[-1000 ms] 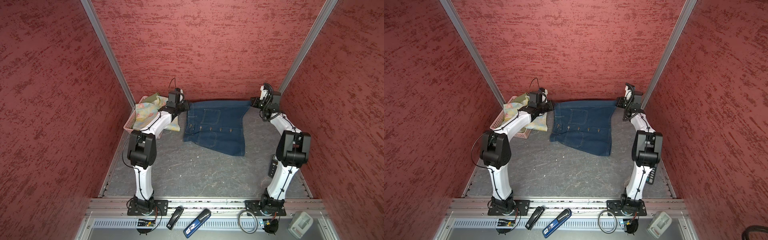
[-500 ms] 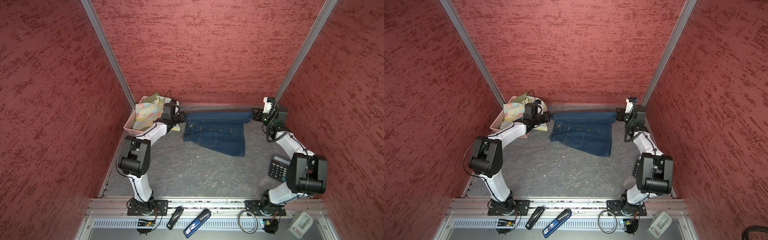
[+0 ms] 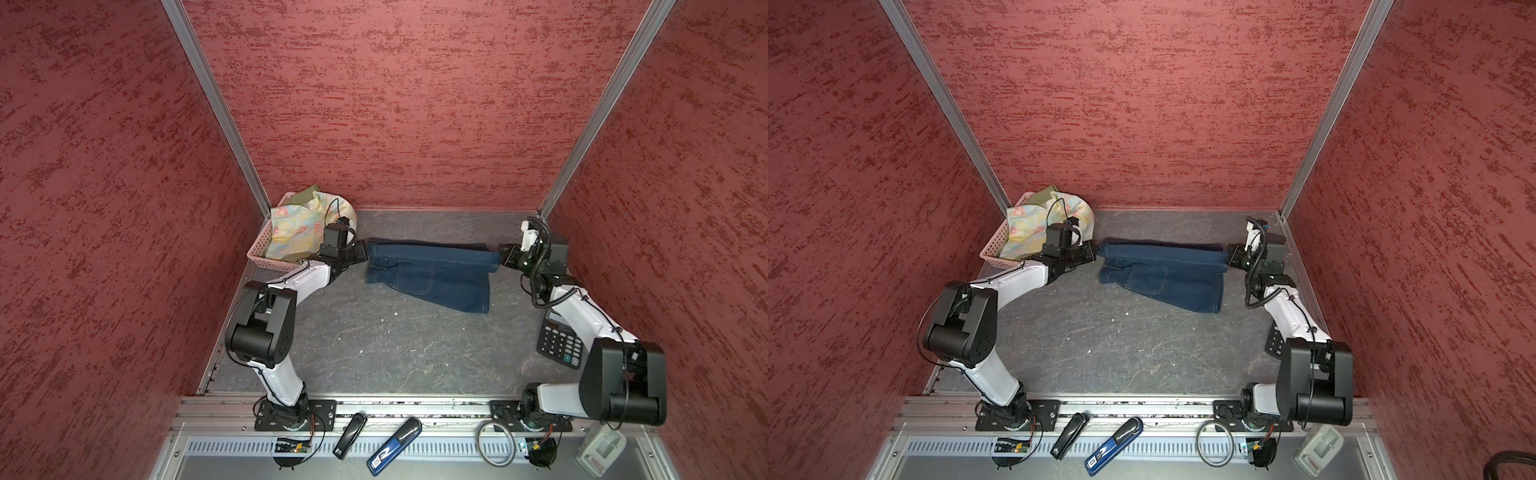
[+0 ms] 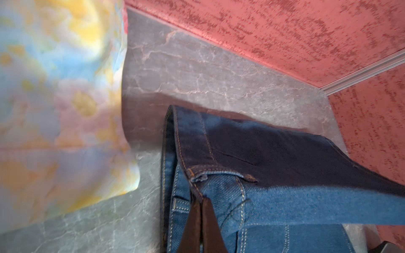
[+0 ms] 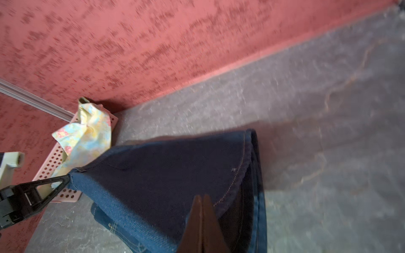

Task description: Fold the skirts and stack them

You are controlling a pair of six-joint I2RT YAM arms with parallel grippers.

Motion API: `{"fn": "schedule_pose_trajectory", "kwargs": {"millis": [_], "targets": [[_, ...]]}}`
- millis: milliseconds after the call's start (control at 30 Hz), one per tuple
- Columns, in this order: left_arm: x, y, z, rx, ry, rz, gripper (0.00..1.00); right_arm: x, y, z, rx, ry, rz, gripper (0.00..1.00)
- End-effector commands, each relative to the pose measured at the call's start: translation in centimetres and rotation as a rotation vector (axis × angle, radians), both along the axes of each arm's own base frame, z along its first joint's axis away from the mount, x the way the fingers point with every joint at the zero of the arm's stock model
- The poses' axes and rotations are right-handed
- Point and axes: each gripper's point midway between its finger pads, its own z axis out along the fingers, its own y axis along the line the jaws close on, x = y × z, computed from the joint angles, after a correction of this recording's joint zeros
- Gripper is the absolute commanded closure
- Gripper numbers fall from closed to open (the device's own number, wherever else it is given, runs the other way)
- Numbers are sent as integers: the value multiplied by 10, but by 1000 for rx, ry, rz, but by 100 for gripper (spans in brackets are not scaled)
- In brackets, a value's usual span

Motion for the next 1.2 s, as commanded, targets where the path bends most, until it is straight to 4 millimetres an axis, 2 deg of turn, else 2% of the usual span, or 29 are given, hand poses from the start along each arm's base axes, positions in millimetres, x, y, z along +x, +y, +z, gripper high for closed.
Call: {"fn": "schedule_pose_trajectory", "kwargs": {"millis": [0,100,333,500,633,767,867,967,1067,1167], "targets": [[0,10,7,13,-38,53,100,-20,-6,-25,2,88,-80,100],[-8,10,-5,12,-17,63,100,-33,-3,-43,24,123,-85,100],[-21,6,-30,44,14,64,100,-48,2,-78,60,199,-99,100],[-25,8,-42,49,35,78,100,-52,4,-87,55,214,-103,100],[-22,8,-38,40,24,83,100,-47,2,-74,27,190,-103,100],[-14,10,-17,23,-10,97,100,-40,2,-47,19,147,-93,100],[-13,13,1,16,-43,104,100,-40,4,-28,2,122,-89,100],[-13,18,9,23,-59,113,100,-44,5,-16,-13,100,-88,100],[-16,24,5,24,-47,126,100,-51,7,-17,-20,106,-86,100],[-21,25,-4,11,-23,131,100,-58,8,-31,-18,134,-89,100]]}}
